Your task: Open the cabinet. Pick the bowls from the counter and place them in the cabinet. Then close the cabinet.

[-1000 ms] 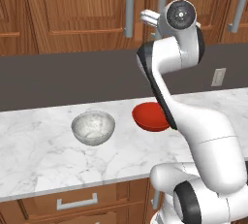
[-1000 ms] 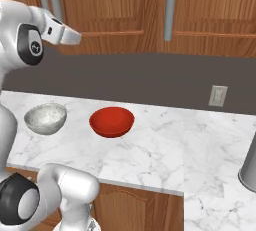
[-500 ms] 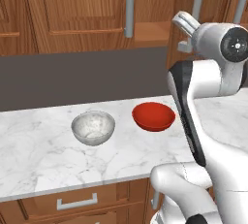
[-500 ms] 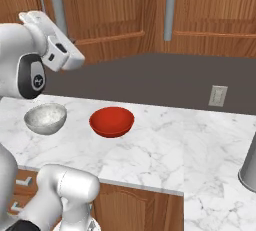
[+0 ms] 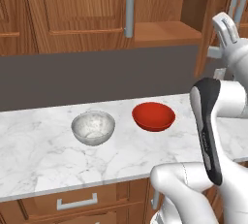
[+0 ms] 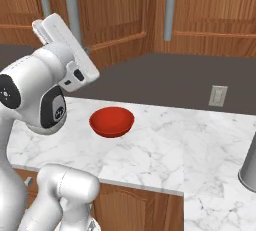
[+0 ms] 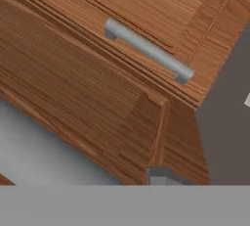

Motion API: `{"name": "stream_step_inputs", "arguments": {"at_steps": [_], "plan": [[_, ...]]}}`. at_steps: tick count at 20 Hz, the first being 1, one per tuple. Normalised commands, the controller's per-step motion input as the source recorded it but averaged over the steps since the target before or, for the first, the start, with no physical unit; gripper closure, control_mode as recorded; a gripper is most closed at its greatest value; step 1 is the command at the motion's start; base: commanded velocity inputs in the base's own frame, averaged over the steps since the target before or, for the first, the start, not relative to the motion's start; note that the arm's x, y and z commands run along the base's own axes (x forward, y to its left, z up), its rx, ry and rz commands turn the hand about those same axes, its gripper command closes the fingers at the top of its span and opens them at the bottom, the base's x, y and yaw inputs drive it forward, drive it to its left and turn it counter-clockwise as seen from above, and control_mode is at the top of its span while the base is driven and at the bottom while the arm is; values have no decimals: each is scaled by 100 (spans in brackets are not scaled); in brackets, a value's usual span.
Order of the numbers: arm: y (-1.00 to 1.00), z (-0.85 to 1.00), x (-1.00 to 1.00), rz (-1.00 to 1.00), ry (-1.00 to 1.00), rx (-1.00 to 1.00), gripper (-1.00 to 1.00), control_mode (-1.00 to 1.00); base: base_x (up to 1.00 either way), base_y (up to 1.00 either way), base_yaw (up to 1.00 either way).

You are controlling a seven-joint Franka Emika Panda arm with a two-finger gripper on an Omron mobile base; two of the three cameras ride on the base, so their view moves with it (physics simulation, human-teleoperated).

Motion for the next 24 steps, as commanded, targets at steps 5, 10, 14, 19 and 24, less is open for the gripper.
{"name": "stream_step_inputs", "arguments": {"at_steps": [5,10,14,19,24], "plan": [[-31,50,-81,-12,0,10,-100,-100,0,0,0],[74,1,-100,-22,0,-5,-100,-100,0,0,0],[94,8,-93,-31,-1,-10,-100,-100,0,0,0],[62,33,-100,-35,-7,-1,-100,-100,0,0,0],[95,15,-75,-28,-2,-6,-100,-100,0,0,0]]}}
